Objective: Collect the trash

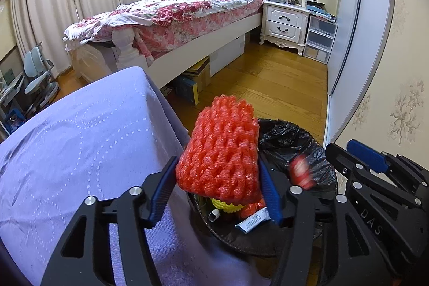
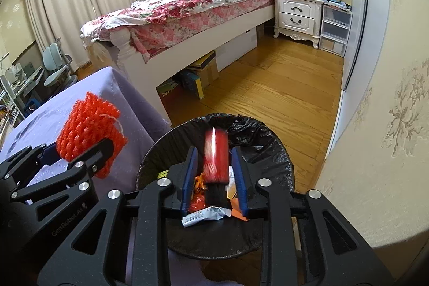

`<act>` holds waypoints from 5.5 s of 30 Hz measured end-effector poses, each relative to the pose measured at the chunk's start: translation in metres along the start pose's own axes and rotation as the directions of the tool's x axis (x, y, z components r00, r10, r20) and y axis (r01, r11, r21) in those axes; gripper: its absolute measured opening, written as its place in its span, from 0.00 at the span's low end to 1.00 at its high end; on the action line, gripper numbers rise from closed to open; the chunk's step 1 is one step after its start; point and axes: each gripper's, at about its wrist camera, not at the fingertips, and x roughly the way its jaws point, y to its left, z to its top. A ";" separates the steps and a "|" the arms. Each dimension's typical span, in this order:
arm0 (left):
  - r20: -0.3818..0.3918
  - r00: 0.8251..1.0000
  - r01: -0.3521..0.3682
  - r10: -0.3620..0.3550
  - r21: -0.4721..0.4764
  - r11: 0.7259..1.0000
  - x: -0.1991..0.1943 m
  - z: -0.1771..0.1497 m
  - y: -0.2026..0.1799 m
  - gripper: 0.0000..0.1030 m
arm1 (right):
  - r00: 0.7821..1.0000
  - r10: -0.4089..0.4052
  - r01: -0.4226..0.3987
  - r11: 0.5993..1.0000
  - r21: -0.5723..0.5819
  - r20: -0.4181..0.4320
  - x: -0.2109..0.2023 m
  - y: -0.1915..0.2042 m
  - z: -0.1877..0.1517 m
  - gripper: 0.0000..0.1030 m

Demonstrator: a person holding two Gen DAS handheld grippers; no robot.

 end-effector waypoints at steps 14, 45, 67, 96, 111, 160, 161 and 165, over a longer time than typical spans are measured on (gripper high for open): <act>0.013 1.000 -0.007 0.008 -0.024 1.000 -0.006 0.002 0.003 0.74 | 0.999 -0.050 0.049 0.998 0.049 0.008 -0.005 -0.018 -0.001 0.71; 0.100 0.989 -0.099 0.108 -0.095 0.991 -0.081 -0.025 0.044 0.80 | 0.992 -0.098 0.098 0.995 0.010 0.074 -0.068 0.018 -0.015 0.91; 0.167 0.973 -0.131 0.159 -0.167 0.977 -0.143 -0.057 0.072 0.81 | 0.989 -0.025 0.036 0.997 -0.073 0.147 -0.134 0.060 -0.039 0.91; 0.188 0.968 -0.134 0.165 -0.171 0.976 -0.160 -0.066 0.069 0.82 | 0.987 -0.019 0.031 0.997 -0.072 0.158 -0.148 0.063 -0.048 0.91; 0.188 0.968 -0.133 0.165 -0.172 0.976 -0.160 -0.066 0.070 0.82 | 0.987 -0.018 0.030 0.997 -0.074 0.159 -0.153 0.063 -0.050 0.91; 0.188 0.967 -0.137 0.170 -0.175 0.975 -0.158 -0.073 0.063 0.82 | 0.987 -0.018 0.030 0.997 -0.073 0.159 -0.154 0.062 -0.051 0.91; 0.191 0.966 -0.140 0.173 -0.175 0.975 -0.159 -0.074 0.062 0.82 | 0.987 -0.018 0.030 0.997 -0.074 0.159 -0.153 0.062 -0.050 0.91; 0.202 0.962 -0.151 0.186 -0.178 0.972 -0.160 -0.073 0.061 0.82 | 0.987 -0.019 0.031 0.997 -0.073 0.158 -0.154 0.062 -0.051 0.91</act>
